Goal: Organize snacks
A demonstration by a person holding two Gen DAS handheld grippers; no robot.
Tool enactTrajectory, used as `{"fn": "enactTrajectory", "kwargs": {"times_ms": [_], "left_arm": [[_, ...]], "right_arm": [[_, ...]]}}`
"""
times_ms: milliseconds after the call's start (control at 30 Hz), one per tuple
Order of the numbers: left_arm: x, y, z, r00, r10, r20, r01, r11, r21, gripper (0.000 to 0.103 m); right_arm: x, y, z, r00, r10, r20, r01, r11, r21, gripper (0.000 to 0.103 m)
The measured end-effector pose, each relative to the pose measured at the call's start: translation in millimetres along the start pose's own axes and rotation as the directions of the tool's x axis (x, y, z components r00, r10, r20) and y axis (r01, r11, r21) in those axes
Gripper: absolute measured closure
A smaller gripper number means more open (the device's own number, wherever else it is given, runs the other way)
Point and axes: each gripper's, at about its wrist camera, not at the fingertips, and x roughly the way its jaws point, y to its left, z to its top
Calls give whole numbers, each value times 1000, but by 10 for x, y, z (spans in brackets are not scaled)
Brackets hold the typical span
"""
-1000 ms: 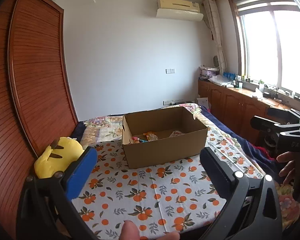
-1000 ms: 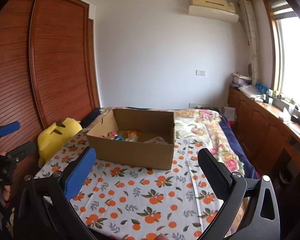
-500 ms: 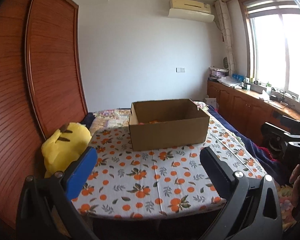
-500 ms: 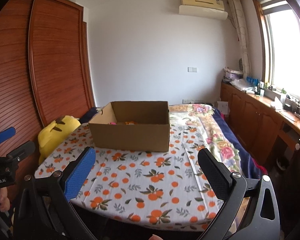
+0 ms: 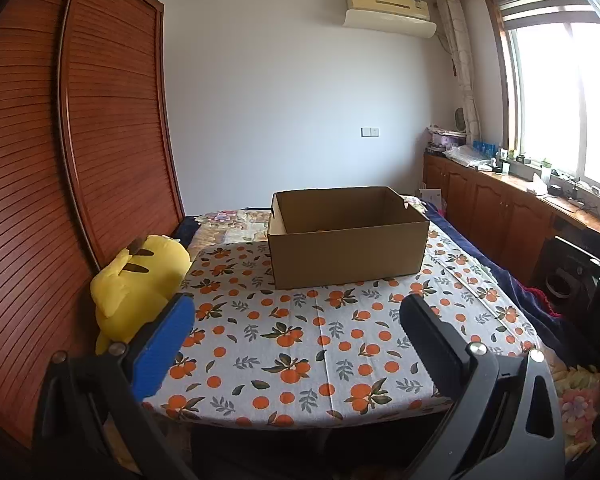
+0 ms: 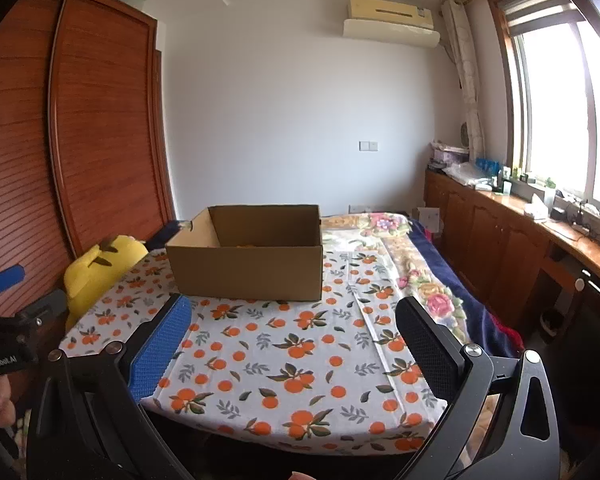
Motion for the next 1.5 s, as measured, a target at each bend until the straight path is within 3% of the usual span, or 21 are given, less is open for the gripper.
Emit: {"fn": "enactTrajectory", "kwargs": {"times_ms": [1500], "left_arm": [[-47, 30, 38, 1000, 20, 20, -21, 1000, 9, 0]], "right_arm": [[-6, -22, -47, 1000, -11, -5, 11, 1000, 1, 0]]}}
